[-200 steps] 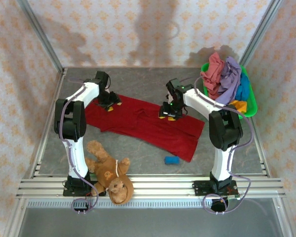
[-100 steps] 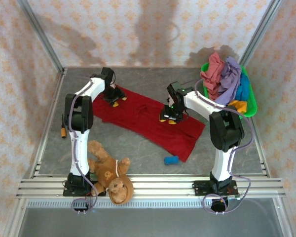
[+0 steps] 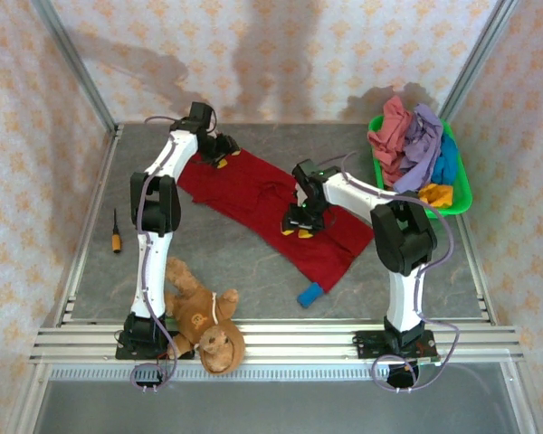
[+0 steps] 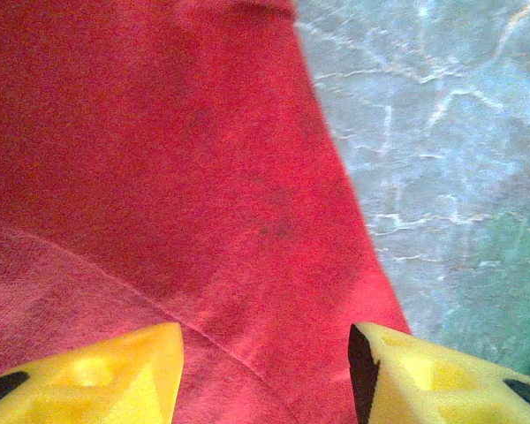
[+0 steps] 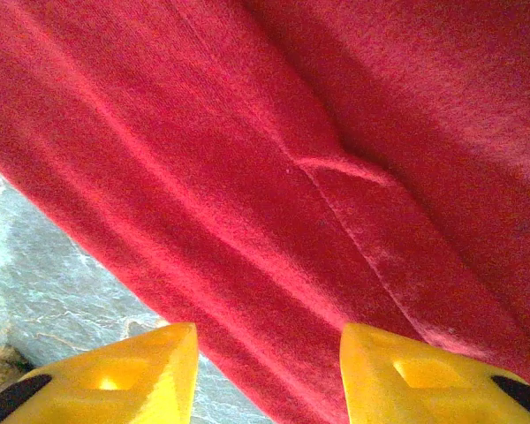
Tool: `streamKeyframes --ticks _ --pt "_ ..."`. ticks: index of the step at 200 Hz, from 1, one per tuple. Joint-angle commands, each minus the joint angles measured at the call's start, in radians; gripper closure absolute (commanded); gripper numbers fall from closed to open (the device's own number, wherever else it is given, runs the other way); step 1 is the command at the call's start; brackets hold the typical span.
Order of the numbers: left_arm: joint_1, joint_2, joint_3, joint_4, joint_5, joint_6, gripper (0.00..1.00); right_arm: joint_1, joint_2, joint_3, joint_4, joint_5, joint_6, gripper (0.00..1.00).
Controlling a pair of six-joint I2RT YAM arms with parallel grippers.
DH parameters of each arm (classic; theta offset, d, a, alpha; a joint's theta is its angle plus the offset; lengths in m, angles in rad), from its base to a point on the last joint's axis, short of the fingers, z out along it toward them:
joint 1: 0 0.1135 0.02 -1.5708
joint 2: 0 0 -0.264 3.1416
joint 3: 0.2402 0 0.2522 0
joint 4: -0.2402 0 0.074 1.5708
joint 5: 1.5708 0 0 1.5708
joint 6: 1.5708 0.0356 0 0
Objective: Fold and stack the t-shirts
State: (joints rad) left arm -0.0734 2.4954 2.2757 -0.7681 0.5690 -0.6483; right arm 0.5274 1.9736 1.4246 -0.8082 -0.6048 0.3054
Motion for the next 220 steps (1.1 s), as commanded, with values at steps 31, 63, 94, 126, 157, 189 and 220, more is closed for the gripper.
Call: streamKeyframes --ticks 31,63,94,126,157,189,220 --pt "-0.006 -0.243 -0.308 0.080 -0.011 -0.008 0.46 0.011 0.082 0.031 0.060 -0.052 0.042 0.54" --pt "-0.005 -0.286 -0.429 0.054 -0.058 -0.015 0.46 0.013 0.111 0.067 0.053 -0.043 0.041 0.54" --pt "-0.007 -0.274 -0.506 0.090 -0.062 -0.039 0.46 0.013 0.125 0.082 0.045 -0.043 0.042 0.54" --pt "-0.006 -0.191 -0.482 0.149 -0.015 -0.066 0.45 0.013 0.138 0.088 0.050 -0.054 0.044 0.54" --pt "-0.007 -0.051 -0.291 0.100 0.025 -0.081 0.45 0.013 0.152 0.105 0.051 -0.059 0.050 0.54" --pt "-0.006 0.069 -0.072 0.042 0.044 -0.080 0.45 0.020 0.171 0.116 0.084 -0.087 0.086 0.54" --pt "-0.006 0.170 0.131 -0.043 0.090 -0.080 0.45 0.045 0.215 0.161 0.105 -0.109 0.121 0.54"
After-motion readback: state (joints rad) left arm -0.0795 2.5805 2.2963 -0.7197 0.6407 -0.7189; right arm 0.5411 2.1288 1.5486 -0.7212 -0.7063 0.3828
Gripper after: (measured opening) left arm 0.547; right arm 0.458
